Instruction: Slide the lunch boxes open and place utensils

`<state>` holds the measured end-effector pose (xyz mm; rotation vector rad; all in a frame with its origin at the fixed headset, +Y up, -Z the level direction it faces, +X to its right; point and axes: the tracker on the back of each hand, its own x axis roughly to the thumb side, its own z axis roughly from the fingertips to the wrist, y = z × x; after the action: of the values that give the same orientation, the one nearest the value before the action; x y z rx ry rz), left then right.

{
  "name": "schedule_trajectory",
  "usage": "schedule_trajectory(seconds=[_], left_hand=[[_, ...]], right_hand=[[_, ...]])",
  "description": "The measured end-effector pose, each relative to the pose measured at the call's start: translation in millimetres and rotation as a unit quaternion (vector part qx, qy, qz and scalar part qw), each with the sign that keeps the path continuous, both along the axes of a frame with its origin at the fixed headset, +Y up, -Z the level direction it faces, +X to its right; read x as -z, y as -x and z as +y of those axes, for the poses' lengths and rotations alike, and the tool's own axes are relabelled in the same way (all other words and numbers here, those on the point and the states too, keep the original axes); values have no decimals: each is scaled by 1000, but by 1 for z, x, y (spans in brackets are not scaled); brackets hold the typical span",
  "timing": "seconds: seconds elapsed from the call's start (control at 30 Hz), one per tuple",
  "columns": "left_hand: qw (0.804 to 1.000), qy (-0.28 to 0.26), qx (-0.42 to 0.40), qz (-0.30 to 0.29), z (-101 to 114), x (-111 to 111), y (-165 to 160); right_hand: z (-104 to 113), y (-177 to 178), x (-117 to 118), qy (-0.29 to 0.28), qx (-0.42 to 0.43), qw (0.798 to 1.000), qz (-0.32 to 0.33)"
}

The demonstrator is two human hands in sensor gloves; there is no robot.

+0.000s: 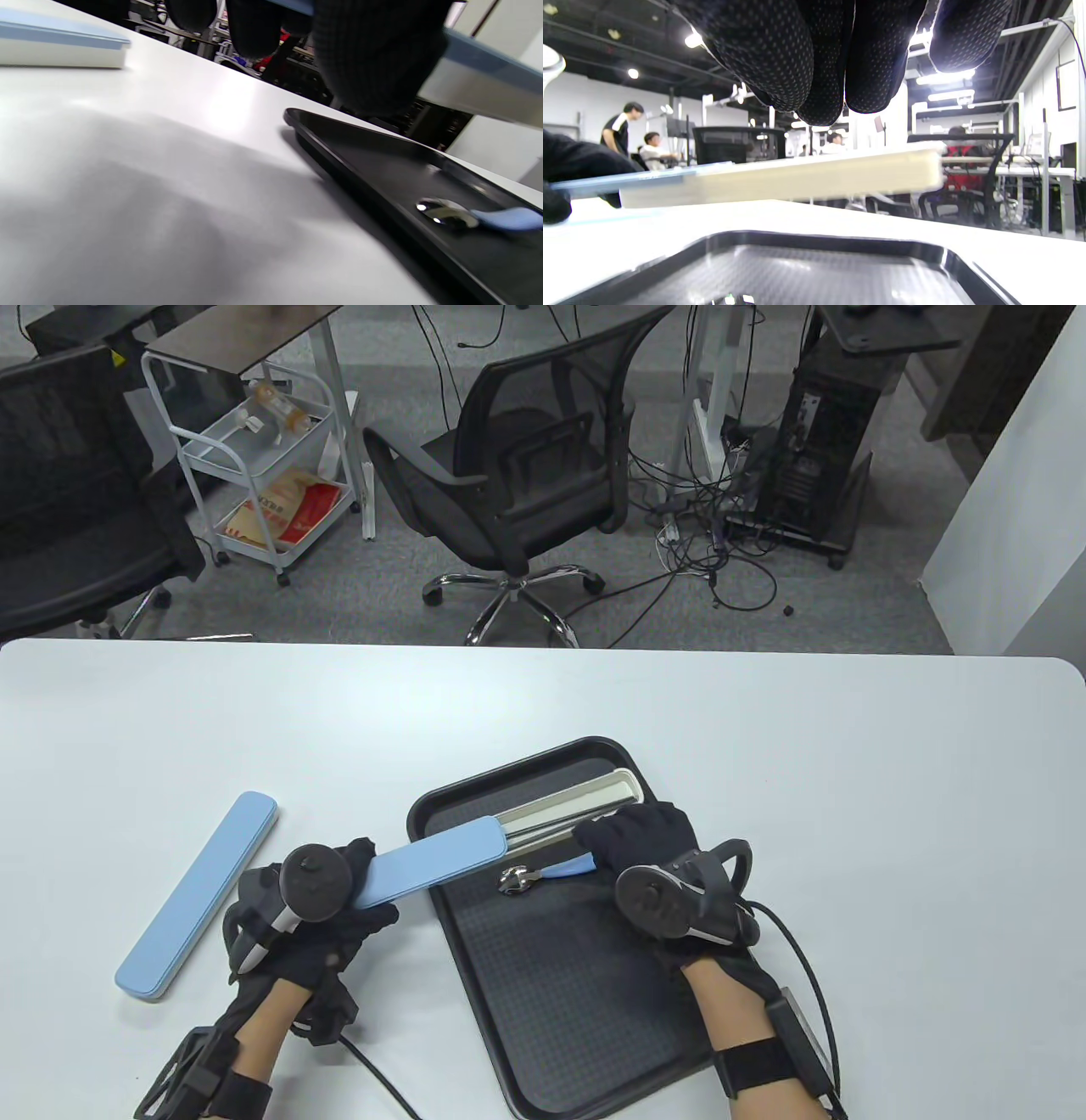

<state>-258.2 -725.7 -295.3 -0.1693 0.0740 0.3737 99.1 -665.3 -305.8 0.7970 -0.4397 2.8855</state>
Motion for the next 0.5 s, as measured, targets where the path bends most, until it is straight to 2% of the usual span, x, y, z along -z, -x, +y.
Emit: schedule_trajectory(seconds=[0.3,0.5], left_hand=[[997,8,-28,76,0,1,18],[996,15,-34,76,0,1,20]], right_hand=[[-43,18,33,103,-70,992,-27],[-67,34,54,156,-137,977,-53]])
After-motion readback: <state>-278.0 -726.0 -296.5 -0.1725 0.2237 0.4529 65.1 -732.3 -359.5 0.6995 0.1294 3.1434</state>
